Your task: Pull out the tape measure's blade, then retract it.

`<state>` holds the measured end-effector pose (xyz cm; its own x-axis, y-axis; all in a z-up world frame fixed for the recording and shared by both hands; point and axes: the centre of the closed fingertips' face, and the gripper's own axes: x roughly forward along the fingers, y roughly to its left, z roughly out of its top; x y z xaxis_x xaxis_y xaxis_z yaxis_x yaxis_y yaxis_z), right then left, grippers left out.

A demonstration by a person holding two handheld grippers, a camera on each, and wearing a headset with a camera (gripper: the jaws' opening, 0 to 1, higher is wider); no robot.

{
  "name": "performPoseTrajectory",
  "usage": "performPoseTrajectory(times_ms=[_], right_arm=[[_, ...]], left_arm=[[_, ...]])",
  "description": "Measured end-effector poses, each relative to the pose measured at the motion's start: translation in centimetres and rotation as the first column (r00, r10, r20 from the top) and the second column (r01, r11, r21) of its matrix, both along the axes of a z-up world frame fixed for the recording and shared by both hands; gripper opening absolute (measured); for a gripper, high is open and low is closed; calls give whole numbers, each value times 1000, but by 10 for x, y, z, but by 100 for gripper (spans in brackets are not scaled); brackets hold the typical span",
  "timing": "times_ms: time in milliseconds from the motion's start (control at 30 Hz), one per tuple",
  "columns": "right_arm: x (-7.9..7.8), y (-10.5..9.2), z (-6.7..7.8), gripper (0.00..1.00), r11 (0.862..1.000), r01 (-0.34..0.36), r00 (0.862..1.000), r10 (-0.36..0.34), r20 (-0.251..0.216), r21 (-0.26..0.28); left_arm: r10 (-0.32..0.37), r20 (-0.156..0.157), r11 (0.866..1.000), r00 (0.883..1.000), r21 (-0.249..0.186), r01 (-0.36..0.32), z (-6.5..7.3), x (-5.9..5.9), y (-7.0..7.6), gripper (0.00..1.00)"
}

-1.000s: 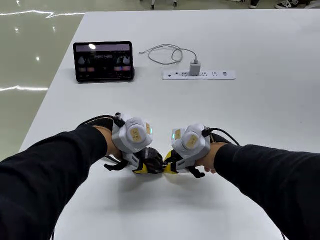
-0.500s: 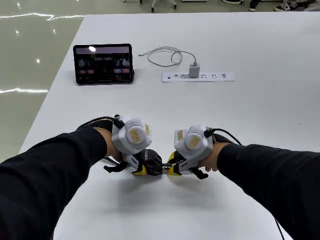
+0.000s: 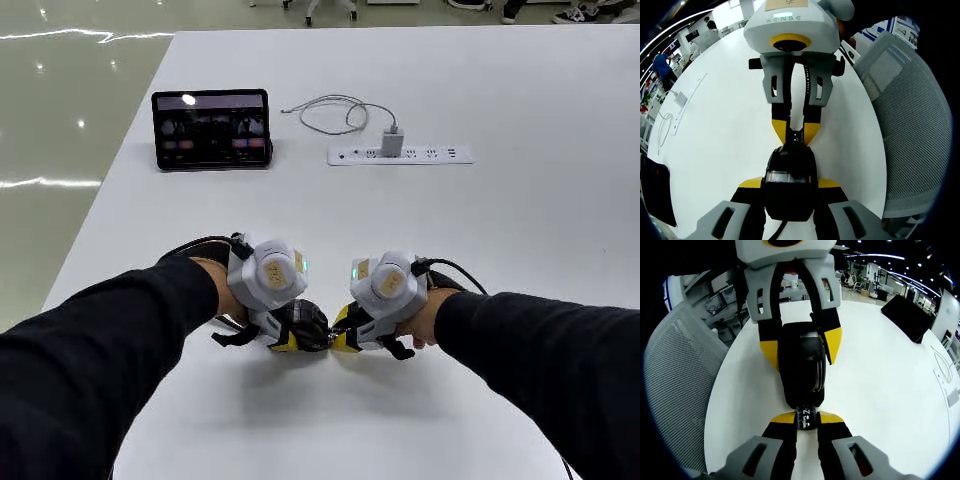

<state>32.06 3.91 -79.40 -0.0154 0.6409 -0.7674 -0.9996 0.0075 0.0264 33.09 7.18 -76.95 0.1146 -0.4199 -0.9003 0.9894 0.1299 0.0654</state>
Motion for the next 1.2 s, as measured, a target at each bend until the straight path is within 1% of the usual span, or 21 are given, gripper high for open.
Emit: performPoseTrajectory(times_ms=[100, 200, 267, 433, 767, 933, 1200], right_arm=[[1, -2, 0, 10, 1000, 2, 1000, -1, 4, -4], [3, -6, -1, 10, 1000, -2, 1000, 2, 13, -5], [3, -8, -1, 10, 1000, 2, 1000, -2, 11, -4], [5, -14, -1, 10, 1000, 5, 1000, -5, 10, -16], [7, -30, -2, 10, 999, 16, 1000, -16, 2, -32], [8, -35, -2, 10, 999, 22, 1000, -22, -5, -34], [8, -41, -1, 10, 999, 20, 1000, -20, -5, -42]], left_arm=[[5, -3, 1000, 1000, -3, -5, 0, 0, 0, 33], [33, -1, 999, 999, -35, -33, 1, 2, 0, 33], [35, 0, 998, 999, -44, -35, 1, 1, 0, 33], [36, 3, 999, 999, -41, -36, 1, 1, -1, 33], [35, -2, 998, 999, -47, -35, 1, 1, -1, 33], [35, -4, 998, 999, -48, -36, 1, 1, -1, 33], [40, -5, 998, 999, -52, -40, 1, 1, -1, 33]])
